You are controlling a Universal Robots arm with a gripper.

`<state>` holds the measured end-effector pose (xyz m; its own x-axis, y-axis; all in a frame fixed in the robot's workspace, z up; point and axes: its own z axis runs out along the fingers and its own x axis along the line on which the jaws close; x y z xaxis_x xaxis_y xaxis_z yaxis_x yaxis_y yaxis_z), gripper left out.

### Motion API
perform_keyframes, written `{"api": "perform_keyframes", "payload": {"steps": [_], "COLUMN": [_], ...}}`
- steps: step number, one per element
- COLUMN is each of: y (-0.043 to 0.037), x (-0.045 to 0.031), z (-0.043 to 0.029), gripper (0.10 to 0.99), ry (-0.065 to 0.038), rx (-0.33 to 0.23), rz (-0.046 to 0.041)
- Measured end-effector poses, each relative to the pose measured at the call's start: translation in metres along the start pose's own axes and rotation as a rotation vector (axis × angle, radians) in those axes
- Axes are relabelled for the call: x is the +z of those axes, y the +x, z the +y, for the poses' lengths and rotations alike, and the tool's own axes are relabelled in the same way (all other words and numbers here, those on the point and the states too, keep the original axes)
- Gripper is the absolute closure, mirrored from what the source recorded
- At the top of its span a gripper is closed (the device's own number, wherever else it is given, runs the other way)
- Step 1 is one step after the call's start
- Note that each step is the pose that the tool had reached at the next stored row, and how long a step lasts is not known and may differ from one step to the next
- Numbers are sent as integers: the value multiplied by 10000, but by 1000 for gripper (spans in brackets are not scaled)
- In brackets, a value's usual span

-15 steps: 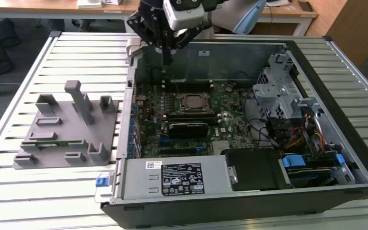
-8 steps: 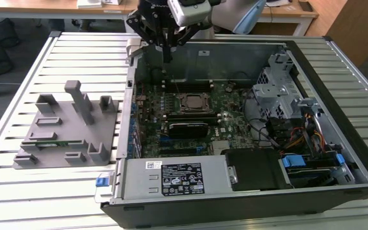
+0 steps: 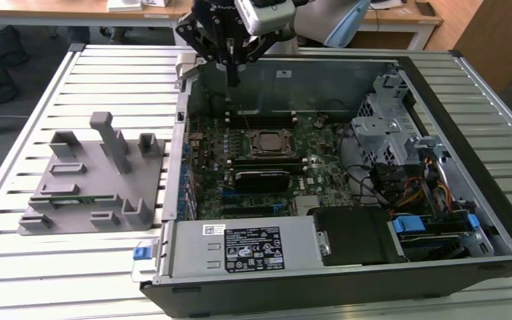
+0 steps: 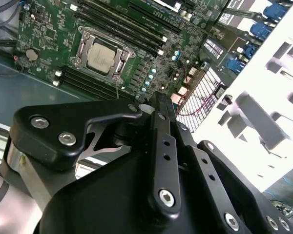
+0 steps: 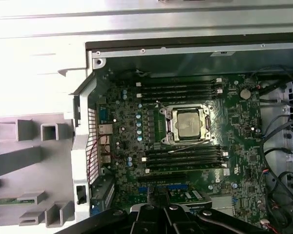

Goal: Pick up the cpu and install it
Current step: 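Close the cpu cover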

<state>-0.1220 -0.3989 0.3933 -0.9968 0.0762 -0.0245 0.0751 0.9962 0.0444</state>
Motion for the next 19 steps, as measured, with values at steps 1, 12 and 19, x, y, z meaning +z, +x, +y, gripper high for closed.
{"api": "perform_keyframes", "payload": {"steps": [1, 12, 19], "y": [0, -92, -96], "x": [0, 59, 109], "z": [0, 20, 21], "gripper": [980, 980, 980], "ry": [0, 16, 41], "rx": [0, 592, 1620], "rz": [0, -9, -54]}}
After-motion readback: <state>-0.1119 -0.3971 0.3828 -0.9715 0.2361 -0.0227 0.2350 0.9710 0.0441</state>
